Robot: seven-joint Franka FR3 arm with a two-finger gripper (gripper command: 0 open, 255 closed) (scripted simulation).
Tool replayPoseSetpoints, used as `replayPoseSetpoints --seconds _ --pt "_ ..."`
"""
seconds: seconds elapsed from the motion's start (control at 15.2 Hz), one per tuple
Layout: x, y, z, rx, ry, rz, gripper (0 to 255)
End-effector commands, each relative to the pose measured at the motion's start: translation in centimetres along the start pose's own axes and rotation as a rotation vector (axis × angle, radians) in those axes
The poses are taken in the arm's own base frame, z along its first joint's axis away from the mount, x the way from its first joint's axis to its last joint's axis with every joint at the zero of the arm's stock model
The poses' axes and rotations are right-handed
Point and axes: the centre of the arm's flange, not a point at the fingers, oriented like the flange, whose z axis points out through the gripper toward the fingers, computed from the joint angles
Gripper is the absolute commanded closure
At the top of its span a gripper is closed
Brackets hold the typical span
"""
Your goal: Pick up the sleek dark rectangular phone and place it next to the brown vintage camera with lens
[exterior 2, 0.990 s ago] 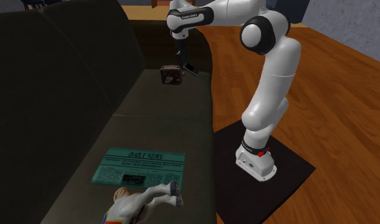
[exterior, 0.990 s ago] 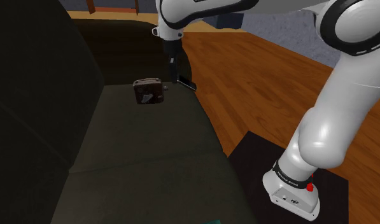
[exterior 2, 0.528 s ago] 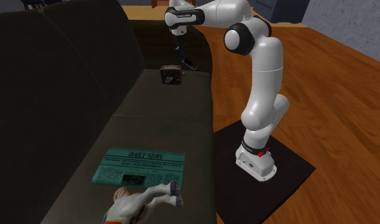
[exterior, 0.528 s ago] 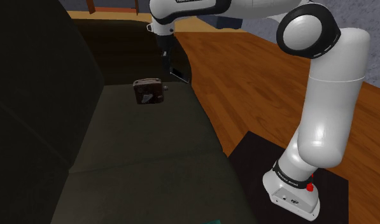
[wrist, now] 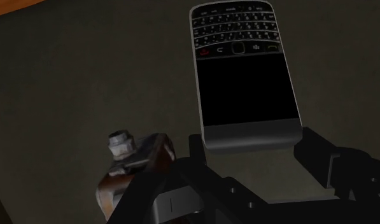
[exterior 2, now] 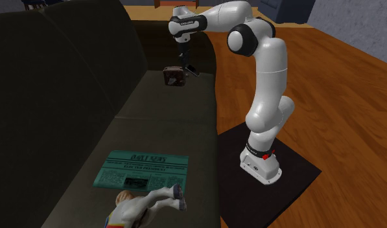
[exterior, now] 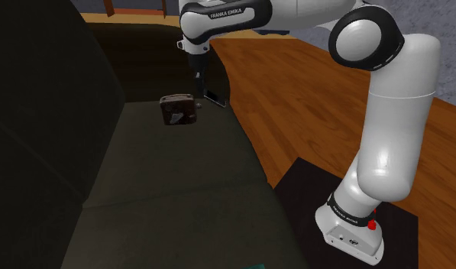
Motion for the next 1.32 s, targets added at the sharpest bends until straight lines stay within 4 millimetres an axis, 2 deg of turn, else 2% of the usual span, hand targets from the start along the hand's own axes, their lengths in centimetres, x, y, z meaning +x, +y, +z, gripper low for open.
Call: replayPoseSetpoints --seconds 0.0,1.25 --pt "0.1 0.0 1.0 0.000 0.001 0.000 255" --pt "0.8 -0.2 11.0 0.000 0.001 0.000 255"
